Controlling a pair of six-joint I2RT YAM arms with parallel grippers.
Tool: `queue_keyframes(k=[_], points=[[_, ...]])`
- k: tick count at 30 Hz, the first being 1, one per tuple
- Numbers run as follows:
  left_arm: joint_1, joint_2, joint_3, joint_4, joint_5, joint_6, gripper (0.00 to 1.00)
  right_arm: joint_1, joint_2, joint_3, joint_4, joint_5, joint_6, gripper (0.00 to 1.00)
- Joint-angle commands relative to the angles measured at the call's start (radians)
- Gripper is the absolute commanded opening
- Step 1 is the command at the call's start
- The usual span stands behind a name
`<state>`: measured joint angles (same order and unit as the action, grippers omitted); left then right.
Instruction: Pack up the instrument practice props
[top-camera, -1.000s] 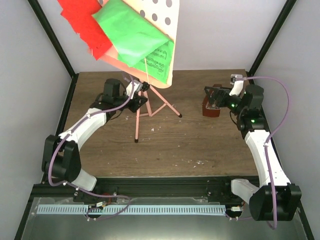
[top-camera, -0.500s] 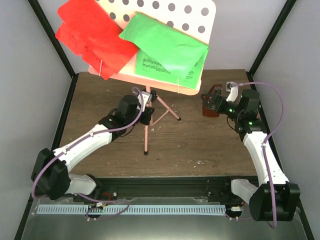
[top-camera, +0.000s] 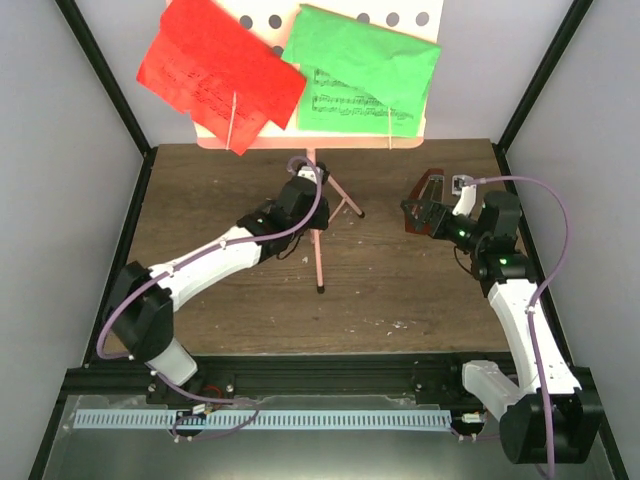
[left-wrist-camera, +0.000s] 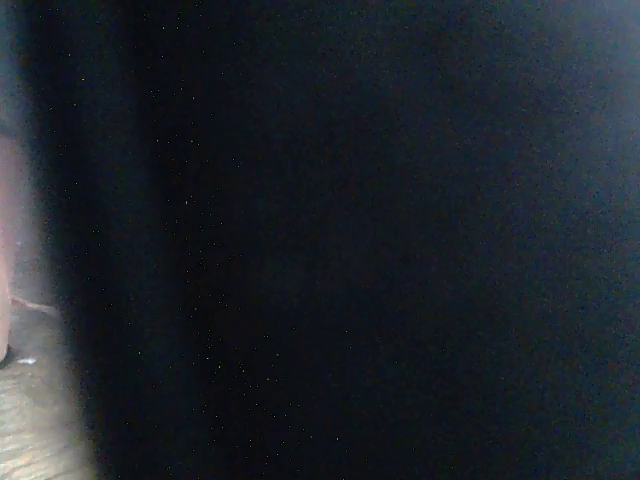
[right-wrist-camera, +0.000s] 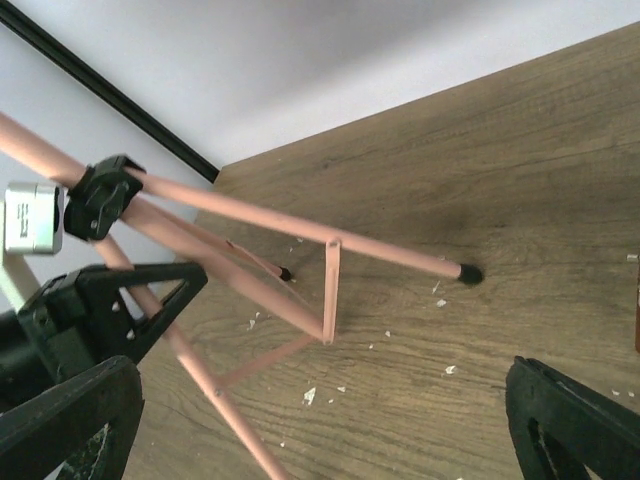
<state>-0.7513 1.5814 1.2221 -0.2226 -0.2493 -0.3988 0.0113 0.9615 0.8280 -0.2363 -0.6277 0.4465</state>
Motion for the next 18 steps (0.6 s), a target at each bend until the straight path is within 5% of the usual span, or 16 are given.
queue_keyframes(k=[1,5,12,18], points=[[0.011,0.075,0.084,-0.056,-0.086,-0.123,0.00,0.015,-0.017,-0.008,-0.041,-0.012,-0.006,1.00],[0.012,0.116,0.128,-0.073,-0.095,-0.131,0.04,0.016,-0.017,-0.008,-0.052,-0.010,-0.013,1.00],[0.011,0.094,0.133,-0.057,-0.015,-0.090,0.61,0.016,-0.017,-0.009,-0.067,-0.005,-0.028,1.00],[0.013,-0.010,0.101,-0.072,-0.004,-0.056,0.72,0.016,-0.031,0.020,-0.095,-0.014,-0.063,1.00]])
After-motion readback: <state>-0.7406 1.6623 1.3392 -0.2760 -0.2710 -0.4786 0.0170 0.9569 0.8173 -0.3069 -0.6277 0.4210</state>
